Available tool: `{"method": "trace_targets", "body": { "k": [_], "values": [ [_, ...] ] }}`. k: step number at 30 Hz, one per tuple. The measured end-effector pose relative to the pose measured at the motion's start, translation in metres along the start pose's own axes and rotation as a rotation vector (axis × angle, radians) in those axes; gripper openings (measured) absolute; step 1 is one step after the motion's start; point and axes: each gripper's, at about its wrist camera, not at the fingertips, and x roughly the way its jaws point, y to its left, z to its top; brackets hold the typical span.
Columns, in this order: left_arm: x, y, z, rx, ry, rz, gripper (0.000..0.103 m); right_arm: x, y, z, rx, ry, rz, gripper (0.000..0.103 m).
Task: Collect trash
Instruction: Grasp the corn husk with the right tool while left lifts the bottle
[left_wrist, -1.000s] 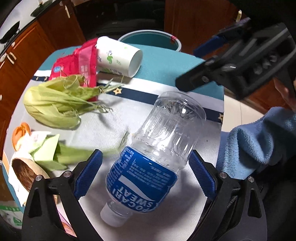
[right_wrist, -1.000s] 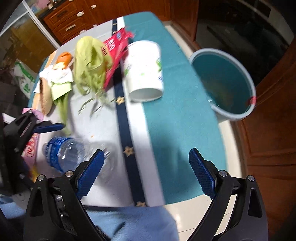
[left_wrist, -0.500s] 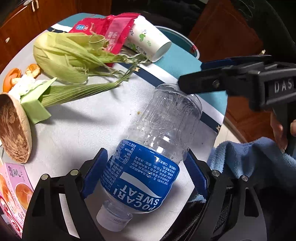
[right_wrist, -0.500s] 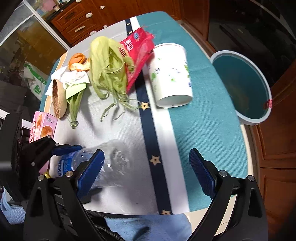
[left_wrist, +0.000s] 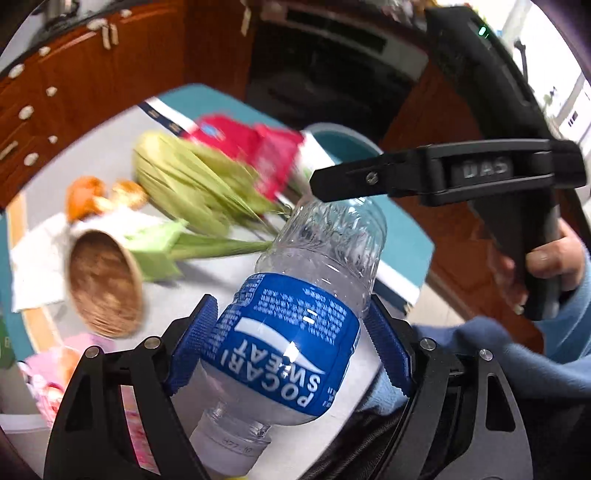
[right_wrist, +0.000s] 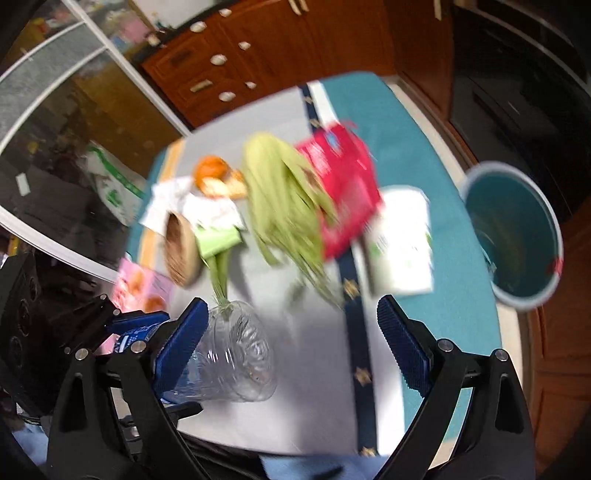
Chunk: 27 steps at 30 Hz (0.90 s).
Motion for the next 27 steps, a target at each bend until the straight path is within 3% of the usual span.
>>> {"method": "trace_targets", "body": {
  "k": [4,8,11,17,24,25,26,27],
  "values": [
    [-0.011,0.026,0.012,-0.032,-0.041,0.058,0.081,0.003,0.018,0.039,-0.002,-0.059,0.09,0.089],
    [-0.006,0.059,0.02,-0.093,-0.017,0.118,0.08,0.024,0.032,0.075,-0.022,-0.073,0.083,0.089],
    [-0.009,0.083,0.022,-0.139,-0.03,0.162,0.079,0.064,0.035,0.099,-0.032,-0.02,0.045,0.089],
    [-0.016,0.121,0.031,-0.214,-0.048,0.205,0.078,0.136,0.023,0.116,-0.035,0.075,-0.013,0.089],
    [-0.013,0.142,0.026,-0.283,-0.043,0.204,0.077,0.173,0.019,0.112,-0.065,0.112,-0.028,0.089],
    [-0.011,0.145,0.026,-0.289,-0.042,0.203,0.076,0.173,0.023,0.11,-0.094,0.102,-0.043,0.076],
    [-0.011,0.145,0.026,-0.293,-0.043,0.203,0.076,0.171,0.026,0.107,-0.119,0.089,-0.066,0.047],
    [-0.012,0.145,0.025,-0.294,-0.044,0.203,0.076,0.168,0.027,0.104,-0.126,0.081,-0.073,0.041]
  ]
}}
